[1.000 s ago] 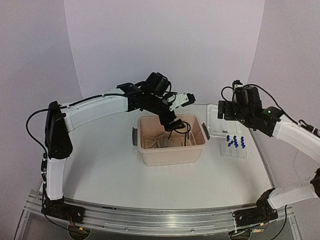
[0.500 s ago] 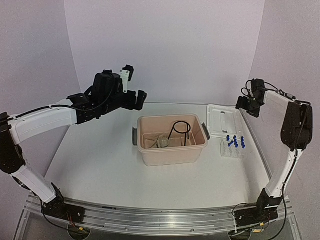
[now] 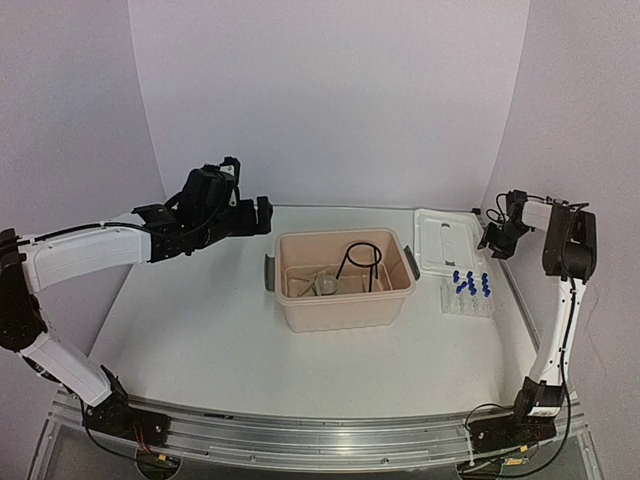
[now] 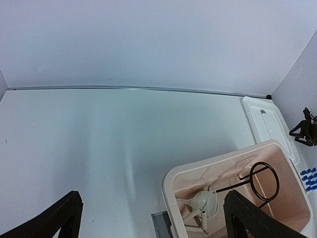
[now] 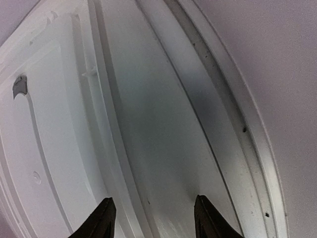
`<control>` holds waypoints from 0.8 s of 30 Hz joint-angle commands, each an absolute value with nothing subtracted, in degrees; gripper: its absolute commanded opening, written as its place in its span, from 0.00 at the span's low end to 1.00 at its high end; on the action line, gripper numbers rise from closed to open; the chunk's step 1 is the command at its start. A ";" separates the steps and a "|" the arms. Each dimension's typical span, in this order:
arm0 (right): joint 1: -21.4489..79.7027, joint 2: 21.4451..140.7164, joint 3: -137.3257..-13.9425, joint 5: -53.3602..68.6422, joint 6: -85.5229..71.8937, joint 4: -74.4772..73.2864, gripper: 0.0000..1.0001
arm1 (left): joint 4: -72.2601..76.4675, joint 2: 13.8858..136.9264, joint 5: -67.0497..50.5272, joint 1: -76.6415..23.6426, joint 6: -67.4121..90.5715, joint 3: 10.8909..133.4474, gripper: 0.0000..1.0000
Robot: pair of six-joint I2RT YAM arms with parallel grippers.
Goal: Organize the chemistry lab equipment
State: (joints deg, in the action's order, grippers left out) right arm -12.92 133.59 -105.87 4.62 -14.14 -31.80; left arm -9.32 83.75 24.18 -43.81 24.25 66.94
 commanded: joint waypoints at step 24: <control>-12.33 136.09 -110.31 8.70 -13.33 -39.40 0.13 | -12.11 86.52 25.37 -43.24 27.39 68.94 1.00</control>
